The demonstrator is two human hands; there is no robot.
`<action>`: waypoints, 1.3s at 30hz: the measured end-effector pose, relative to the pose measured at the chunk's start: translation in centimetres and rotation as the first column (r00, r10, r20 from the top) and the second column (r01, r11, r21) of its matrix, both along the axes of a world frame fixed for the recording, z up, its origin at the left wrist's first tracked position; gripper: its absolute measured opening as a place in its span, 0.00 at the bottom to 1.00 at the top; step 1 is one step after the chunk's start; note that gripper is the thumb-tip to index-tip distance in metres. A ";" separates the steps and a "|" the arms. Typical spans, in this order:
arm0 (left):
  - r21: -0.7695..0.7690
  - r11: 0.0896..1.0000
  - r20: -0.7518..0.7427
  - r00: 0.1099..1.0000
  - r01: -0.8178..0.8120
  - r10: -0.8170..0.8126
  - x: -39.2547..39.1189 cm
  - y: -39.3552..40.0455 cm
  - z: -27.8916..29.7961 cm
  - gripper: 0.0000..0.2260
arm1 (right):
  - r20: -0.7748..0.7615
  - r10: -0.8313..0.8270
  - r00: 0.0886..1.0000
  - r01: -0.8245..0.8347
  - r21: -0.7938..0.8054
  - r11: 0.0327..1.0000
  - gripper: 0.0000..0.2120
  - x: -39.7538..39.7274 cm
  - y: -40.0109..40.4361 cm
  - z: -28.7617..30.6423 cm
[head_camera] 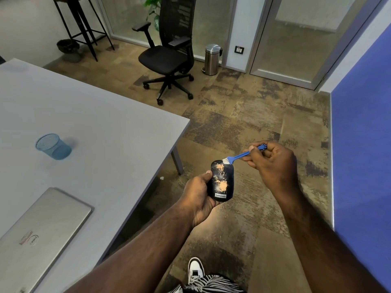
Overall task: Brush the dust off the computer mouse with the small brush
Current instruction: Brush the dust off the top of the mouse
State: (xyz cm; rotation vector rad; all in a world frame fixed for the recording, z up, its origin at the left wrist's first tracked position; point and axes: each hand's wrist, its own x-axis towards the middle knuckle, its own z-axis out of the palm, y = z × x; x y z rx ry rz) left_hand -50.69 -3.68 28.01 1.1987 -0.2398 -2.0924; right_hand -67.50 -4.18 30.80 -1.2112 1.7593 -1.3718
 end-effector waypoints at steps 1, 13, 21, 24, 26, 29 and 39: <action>0.000 1.000 0.000 1.000 0.000 0.000 0.0 0.0 0.0 0.14 | -0.028 0.000 1.000 0.001 0.007 1.000 0.03 0.0 0.0 -0.1; -0.007 1.000 0.007 1.000 -0.010 0.010 0.3 -0.2 0.2 0.14 | 0.027 -0.034 0.999 0.035 -0.057 0.998 0.05 -0.7 0.8 0.5; 0.012 0.996 -0.006 0.996 -0.084 0.084 0.7 -1.5 0.5 0.14 | 0.160 0.171 0.972 -0.165 -0.050 0.985 0.06 -0.1 3.8 1.0; 0.017 0.997 0.006 0.997 -0.076 0.076 0.4 -1.5 0.6 0.14 | 0.147 0.196 0.970 -0.190 -0.056 0.980 0.06 0.2 3.9 0.3; 0.016 0.998 0.016 0.998 -0.062 0.062 0.1 -1.4 0.6 0.15 | 0.134 0.175 0.975 -0.169 -0.058 0.984 0.06 0.2 3.7 -0.1; 0.015 0.998 0.009 0.998 -0.062 0.061 0.0 -1.2 0.6 0.16 | 0.142 0.099 0.985 -0.089 -0.078 0.993 0.05 -0.1 3.2 -0.4; 0.036 0.997 0.008 0.997 -0.072 0.071 0.2 -0.9 1.0 0.15 | 0.163 0.061 0.985 -0.041 -0.125 0.991 0.08 -0.5 3.4 -0.2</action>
